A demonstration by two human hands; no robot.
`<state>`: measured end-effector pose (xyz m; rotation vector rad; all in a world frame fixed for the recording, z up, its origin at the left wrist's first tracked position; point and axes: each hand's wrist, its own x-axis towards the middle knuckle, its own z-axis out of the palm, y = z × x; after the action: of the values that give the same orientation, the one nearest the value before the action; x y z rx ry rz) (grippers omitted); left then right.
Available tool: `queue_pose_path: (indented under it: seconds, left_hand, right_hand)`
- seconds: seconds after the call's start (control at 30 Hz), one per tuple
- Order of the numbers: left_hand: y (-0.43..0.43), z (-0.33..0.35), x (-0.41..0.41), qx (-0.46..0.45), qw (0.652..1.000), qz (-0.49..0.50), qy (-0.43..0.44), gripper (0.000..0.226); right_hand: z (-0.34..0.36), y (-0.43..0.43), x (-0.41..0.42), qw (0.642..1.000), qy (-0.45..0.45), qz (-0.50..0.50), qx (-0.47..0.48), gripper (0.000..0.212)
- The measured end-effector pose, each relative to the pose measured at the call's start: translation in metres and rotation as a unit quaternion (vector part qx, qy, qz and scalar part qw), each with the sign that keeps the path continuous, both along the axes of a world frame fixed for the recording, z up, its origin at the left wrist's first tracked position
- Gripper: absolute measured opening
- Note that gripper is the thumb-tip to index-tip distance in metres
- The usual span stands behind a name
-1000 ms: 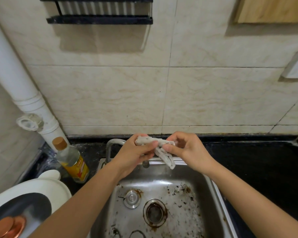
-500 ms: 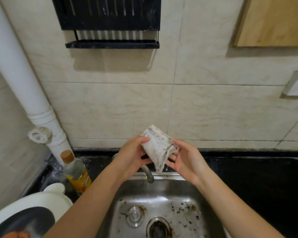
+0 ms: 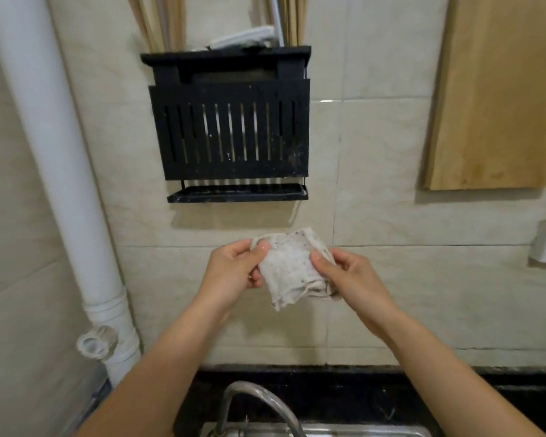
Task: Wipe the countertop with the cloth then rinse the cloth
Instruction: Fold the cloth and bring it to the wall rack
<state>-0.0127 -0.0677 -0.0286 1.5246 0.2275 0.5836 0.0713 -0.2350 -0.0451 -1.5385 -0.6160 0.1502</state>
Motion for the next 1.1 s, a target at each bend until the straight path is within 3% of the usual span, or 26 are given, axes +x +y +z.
queue_pose_path:
  seconds: [0.23, 0.5, 0.67, 0.8, 0.87, 0.93, 1.0, 1.03, 1.1]
  left_hand:
    - [0.039, 0.07, 0.014, 0.24, 0.962, 0.125, -0.046, 0.02]
    - [0.047, 0.092, 0.038, 0.227, 0.95, 0.2, -0.081, 0.01]
    - [0.048, 0.066, 0.046, 0.37, 0.9, 0.212, -0.096, 0.033]
    - [0.053, 0.037, 0.047, 0.546, 0.801, 0.234, -0.071, 0.028]
    - [0.056, 0.032, 0.049, 0.593, 0.772, 0.222, -0.052, 0.035]
    - [0.058, 0.035, 0.051, 0.621, 0.756, 0.202, -0.039, 0.043]
    - [0.061, 0.042, 0.051, 0.634, 0.752, 0.178, -0.025, 0.045]
    - [0.063, 0.044, 0.052, 0.635, 0.754, 0.167, -0.019, 0.045]
    - [0.065, 0.051, 0.051, 0.639, 0.756, 0.144, -0.002, 0.047]
  right_hand:
    - [0.08, 0.025, 0.03, 0.989, -0.141, -0.038, -0.027, 0.014]
    - [0.09, 0.076, 0.038, 0.95, -0.248, -0.153, -0.115, 0.029]
    - [0.08, 0.09, 0.046, 0.909, -0.303, -0.232, -0.167, 0.042]
    - [0.077, 0.094, 0.049, 0.889, -0.318, -0.271, -0.19, 0.037]
    - [0.077, 0.093, 0.051, 0.883, -0.34, -0.28, -0.162, 0.031]
    - [0.074, 0.092, 0.053, 0.814, -0.501, -0.265, -0.129, 0.019]
    - [0.066, 0.091, 0.06, 0.693, -0.666, -0.232, -0.146, 0.005]
    - [0.062, 0.09, 0.064, 0.656, -0.704, -0.212, -0.17, 0.006]
    - [0.059, 0.083, 0.064, 0.641, -0.707, -0.179, -0.238, 0.022]
